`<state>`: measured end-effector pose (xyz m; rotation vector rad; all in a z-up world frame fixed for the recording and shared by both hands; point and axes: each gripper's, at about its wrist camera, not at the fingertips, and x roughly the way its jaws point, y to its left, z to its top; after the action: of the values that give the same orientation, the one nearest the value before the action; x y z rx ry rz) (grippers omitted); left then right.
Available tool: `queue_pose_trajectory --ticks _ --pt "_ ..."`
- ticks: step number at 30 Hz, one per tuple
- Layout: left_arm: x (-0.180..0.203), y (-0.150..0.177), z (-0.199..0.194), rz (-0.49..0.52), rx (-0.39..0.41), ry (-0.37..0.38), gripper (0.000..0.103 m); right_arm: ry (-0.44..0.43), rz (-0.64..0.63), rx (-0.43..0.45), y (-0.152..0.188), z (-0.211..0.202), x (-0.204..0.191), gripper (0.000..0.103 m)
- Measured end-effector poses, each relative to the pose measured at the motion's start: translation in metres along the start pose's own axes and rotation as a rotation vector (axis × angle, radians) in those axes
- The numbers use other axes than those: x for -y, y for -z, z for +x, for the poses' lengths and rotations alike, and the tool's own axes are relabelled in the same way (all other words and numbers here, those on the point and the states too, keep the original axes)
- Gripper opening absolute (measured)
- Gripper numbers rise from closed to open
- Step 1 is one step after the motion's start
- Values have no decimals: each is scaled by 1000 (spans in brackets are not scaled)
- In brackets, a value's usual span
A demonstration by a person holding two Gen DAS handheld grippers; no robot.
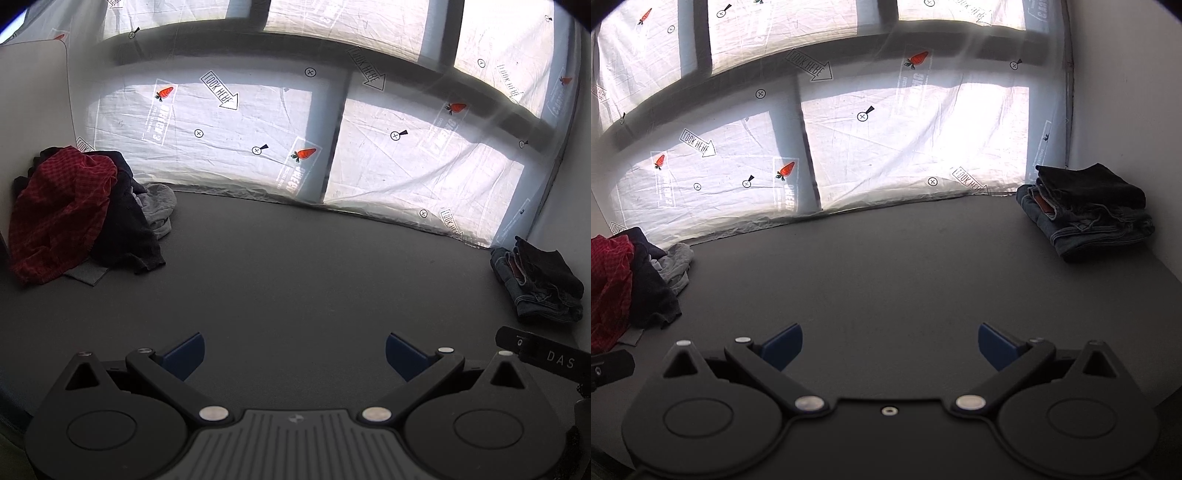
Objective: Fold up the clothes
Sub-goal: 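Move both tools toward the clothes pile and reach the red checked shorts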
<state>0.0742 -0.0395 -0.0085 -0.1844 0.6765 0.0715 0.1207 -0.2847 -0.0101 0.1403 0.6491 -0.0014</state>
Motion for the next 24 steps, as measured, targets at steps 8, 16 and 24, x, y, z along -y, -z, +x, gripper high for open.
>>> queue_pose_trajectory --ticks 8,16,24 --pt "15 -46 42 -35 -3 -195 103 -43 100 -146 -38 70 36 102" --pt "-38 -61 87 -165 -183 -311 103 -71 -19 -207 -51 126 -6 101" --pt "-130 -82 149 -198 -333 -369 103 -90 -134 -177 -71 169 -101 101"
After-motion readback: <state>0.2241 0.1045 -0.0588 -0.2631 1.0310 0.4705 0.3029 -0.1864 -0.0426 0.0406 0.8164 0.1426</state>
